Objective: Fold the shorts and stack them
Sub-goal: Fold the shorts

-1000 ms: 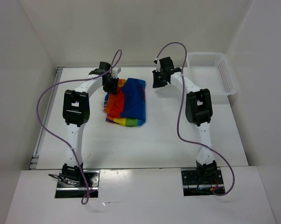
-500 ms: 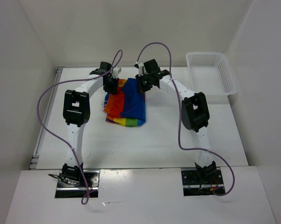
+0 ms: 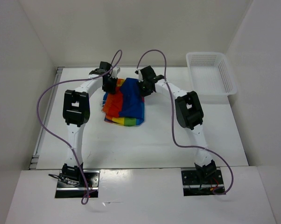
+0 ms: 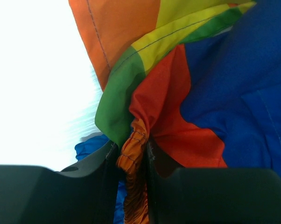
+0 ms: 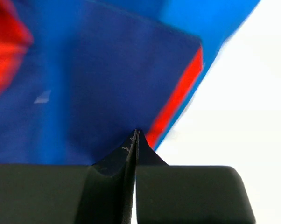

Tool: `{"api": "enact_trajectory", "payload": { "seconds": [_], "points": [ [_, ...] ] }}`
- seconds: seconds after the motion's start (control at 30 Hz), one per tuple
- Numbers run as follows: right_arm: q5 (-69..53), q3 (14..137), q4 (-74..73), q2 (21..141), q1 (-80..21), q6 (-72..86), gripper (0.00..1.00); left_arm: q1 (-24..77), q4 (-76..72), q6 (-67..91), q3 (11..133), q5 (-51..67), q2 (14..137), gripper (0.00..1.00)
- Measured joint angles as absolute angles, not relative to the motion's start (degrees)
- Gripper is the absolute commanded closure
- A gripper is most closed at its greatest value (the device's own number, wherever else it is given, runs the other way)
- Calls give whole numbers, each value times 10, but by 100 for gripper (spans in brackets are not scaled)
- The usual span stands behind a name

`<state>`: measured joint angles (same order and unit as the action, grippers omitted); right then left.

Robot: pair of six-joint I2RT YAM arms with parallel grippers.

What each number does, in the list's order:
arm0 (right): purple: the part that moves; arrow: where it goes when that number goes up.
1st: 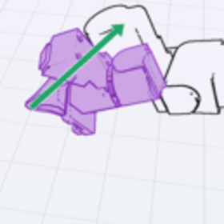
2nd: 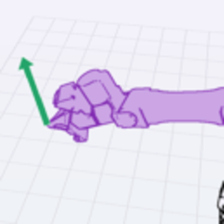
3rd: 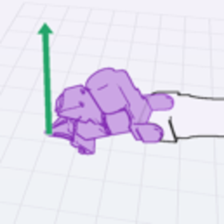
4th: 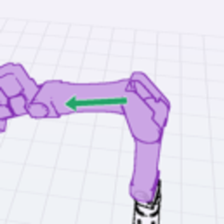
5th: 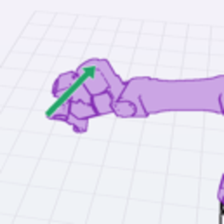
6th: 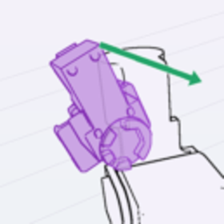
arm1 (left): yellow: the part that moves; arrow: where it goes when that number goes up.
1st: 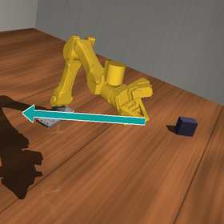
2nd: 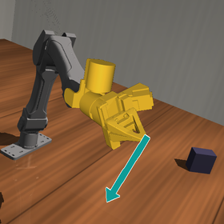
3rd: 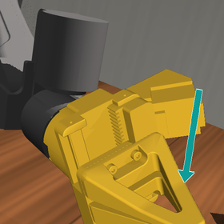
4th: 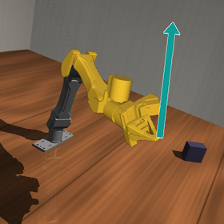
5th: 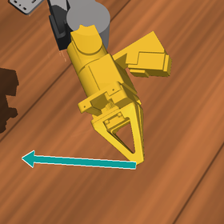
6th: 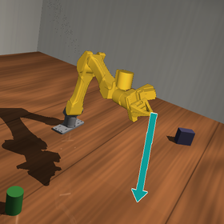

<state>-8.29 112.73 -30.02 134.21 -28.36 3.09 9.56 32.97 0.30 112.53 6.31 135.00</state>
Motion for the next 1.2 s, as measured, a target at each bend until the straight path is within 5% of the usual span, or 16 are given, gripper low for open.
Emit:
{"api": "enact_trajectory", "payload": {
  "seconds": [0.57, 0.83, 0.97, 1.07, 1.2],
  "points": [
    [-11, 1124, -255, 1375, -285, 32, 100, 83, 329, 4, 1120, 10, 1344, 54],
    [26, 1121, -251, 1375, -283, 21, 100, 74, 327, 2, 1114, -8, 1339, 36],
    [26, 1108, -248, 1366, -280, 9, 100, 69, 337, 2, 1130, -12, 1339, 21],
    [21, 1100, -263, 1355, -279, -5, 97, 66, 338, 1, 1146, 7, 1336, 0],
    [22, 1098, -283, 1323, -279, -21, 91, 63, 343, 2, 1152, 46, 1306, 0]
  ]
}}
